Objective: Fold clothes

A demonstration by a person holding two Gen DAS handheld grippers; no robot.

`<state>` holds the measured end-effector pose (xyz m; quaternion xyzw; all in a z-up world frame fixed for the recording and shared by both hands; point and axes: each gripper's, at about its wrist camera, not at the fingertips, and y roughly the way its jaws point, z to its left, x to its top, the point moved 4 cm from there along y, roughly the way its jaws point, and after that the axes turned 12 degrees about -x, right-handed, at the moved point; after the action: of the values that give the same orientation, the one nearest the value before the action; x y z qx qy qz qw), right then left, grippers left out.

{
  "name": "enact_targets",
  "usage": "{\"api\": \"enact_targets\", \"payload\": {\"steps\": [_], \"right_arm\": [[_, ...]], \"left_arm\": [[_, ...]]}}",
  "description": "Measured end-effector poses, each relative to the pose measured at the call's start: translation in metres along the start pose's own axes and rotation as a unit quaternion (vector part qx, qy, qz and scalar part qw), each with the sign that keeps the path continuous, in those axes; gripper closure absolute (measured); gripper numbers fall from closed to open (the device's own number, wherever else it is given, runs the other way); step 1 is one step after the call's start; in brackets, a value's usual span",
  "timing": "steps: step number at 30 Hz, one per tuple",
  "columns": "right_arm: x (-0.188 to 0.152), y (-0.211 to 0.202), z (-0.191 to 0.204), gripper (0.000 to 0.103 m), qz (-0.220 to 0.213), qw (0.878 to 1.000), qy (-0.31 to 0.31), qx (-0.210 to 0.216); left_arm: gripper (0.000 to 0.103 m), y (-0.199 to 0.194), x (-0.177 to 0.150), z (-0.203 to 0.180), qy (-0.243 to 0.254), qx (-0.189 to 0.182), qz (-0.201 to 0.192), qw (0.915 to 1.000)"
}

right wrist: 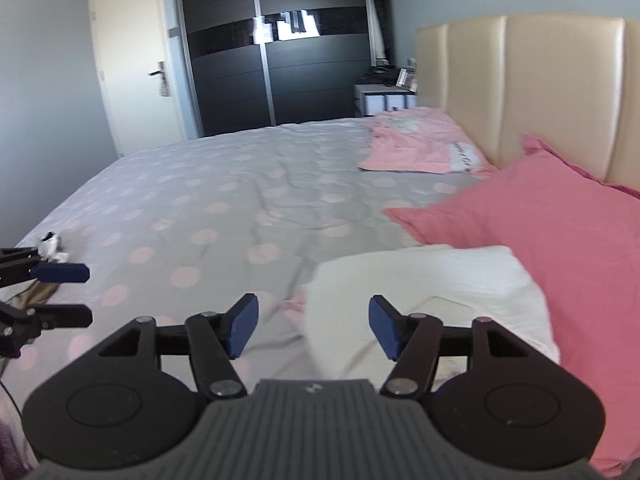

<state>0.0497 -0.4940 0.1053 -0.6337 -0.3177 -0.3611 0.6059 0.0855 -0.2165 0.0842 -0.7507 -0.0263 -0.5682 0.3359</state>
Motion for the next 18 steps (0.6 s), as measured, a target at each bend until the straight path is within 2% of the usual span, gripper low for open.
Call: {"api": "enact_targets", "payload": {"steps": [5, 12, 16, 18], "right_arm": [[-0.010, -0.023, 0.050, 0.033, -0.009, 0.999, -0.011, 0.037], [-0.050, -0.041, 0.124, 0.029, -0.016, 0.998, -0.003, 0.066], [-0.084, -0.036, 0.168, 0.028, -0.002, 0.998, 0.032, 0.047], [-0.101, -0.030, 0.191, 0.028, 0.009, 0.998, 0.041, 0.037]], "left_arm": [[0.039, -0.054, -0.016, 0.012, -0.007, 0.039, -0.014, 0.9991], [0.033, -0.117, -0.048, 0.026, -0.020, 0.116, -0.046, 0.9920], [0.032, -0.140, -0.071, 0.040, -0.067, 0.145, -0.063, 0.9851], [0.032, -0.146, -0.087, 0.045, -0.090, 0.171, -0.065, 0.9791]]}}
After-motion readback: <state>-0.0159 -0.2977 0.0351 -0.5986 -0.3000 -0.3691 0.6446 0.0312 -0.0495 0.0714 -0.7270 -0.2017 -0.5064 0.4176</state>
